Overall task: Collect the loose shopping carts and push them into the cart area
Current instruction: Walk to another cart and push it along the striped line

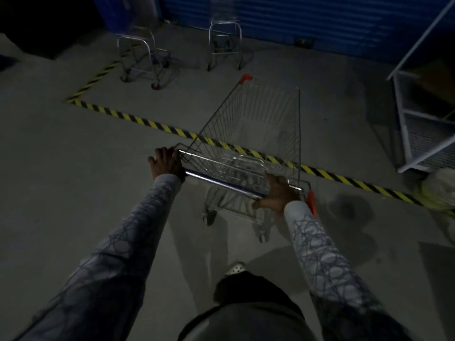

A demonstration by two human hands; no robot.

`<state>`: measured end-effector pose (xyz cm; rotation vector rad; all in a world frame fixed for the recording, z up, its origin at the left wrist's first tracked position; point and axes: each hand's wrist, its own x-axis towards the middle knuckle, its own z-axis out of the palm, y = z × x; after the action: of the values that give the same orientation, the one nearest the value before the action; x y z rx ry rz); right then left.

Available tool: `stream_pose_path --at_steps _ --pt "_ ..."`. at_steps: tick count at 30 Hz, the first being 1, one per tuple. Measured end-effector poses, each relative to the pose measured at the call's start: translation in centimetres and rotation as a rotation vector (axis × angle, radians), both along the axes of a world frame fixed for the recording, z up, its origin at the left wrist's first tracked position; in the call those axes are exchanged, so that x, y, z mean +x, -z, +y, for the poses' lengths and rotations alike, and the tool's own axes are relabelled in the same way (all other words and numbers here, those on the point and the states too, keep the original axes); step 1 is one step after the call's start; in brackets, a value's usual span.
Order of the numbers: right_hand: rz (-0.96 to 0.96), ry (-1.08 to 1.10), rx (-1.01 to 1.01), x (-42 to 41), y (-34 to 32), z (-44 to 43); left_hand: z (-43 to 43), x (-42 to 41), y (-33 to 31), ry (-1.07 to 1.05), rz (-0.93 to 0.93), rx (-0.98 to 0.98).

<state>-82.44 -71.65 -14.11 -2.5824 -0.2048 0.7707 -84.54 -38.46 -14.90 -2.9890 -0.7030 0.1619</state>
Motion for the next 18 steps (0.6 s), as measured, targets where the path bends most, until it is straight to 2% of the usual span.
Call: stream_pose_path --at_steps 3,7,11,16,18 --pt "0.024 0.021 -0.006 6.3 -0.6 2.6 2.4 6.9 0.1 -0.009 -0.027 -0.049" --pt "0.048 0.032 -0.011 13.5 -1.7 5.4 5.5 14.9 0.4 0.015 0.029 -0.059" --pt "0.0 0.052 -0.022 20.6 -1.1 9.3 9.7 23.5 0.7 0.063 0.016 -0.034" --pt "0.021 0.199 0.011 30.0 0.7 15.2 15.8 35.7 2.8 0.186 -0.128 -0.093" --pt "0.03 0.215 0.004 33.7 0.4 17.3 17.6 40.7 3.5 0.231 -0.165 -0.05"
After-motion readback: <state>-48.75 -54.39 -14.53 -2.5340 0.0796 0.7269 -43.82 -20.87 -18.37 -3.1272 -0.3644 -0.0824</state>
